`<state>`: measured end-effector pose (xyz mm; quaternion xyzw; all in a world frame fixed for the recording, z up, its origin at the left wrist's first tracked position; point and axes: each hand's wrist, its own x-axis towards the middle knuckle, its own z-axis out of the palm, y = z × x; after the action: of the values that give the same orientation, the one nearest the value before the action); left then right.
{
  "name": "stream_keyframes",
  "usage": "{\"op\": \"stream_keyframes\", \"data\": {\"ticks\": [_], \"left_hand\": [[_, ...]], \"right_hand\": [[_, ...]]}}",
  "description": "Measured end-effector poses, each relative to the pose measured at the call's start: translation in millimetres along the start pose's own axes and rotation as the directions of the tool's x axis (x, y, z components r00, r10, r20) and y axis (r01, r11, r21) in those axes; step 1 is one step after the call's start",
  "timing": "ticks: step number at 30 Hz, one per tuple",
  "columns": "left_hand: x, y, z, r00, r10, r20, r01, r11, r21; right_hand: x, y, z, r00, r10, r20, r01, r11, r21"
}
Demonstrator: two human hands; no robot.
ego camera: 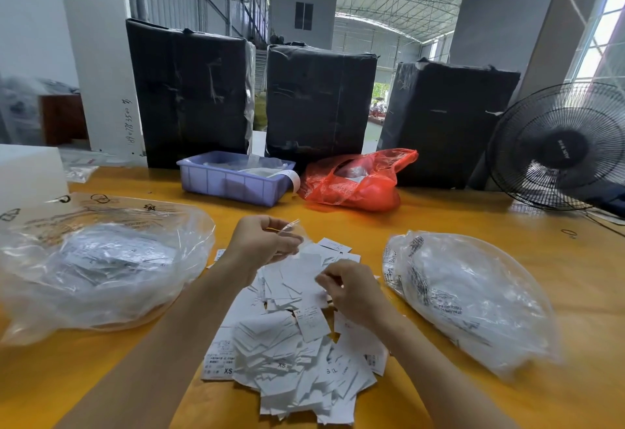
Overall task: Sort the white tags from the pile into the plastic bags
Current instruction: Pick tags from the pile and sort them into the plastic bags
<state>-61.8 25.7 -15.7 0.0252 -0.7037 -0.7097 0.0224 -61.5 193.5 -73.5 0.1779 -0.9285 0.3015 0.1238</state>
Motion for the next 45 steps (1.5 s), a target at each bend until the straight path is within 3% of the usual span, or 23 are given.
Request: {"op": "stream_keyframes", "data": {"ticks": [4, 10, 14, 19, 25, 27, 45], "left_hand": [[0.4, 0.1, 0.1, 1.0, -0.006, 0.007, 0.007, 1.0, -0.018], [0.4, -0.7, 2.4, 1.0, -0.017, 0.02, 0.017, 1.0, 0.022], [-1.1, -1.0, 3.5, 0.999, -0.003, 0.043, 0.002, 1.0, 0.024], [-3.9, -1.5, 5.8, 0.996, 0.026, 0.085, -0.027, 1.0, 0.002], [-5.7, 1.9, 7.4, 0.992, -0.02, 0.122, 0.025, 0.999, -0.036], [-6.0, 2.8, 8.1, 0.989, -0.038, 0.142, 0.044, 0.998, -0.036], [-13.2, 9.3, 14.4, 0.965, -0.091, 0.246, 0.101, 0.995, -0.026]], "right_hand": [[1.7, -7.9, -8.3, 0.995, 0.066, 0.08, -0.08, 0.981, 0.177], [-6.8, -21.3, -18.1, 0.888, 0.224, 0.402, -0.208, 0.975, -0.084], [-4.1, -27.8, -27.5, 0.826, 0.3, 0.476, -0.362, 0.931, 0.041], [-0.4, -28.1, -53.1, 0.891, 0.273, 0.364, -0.377, 0.891, 0.253], [3.5, -22.0, -85.5, 0.968, 0.249, 0.011, -0.237, 0.901, 0.363], [3.1, -21.7, -91.2, 0.975, 0.217, -0.045, -0.178, 0.887, 0.426], [4.0, -25.0, -89.1, 0.985, 0.155, 0.08, -0.173, 0.926, 0.336]]}}
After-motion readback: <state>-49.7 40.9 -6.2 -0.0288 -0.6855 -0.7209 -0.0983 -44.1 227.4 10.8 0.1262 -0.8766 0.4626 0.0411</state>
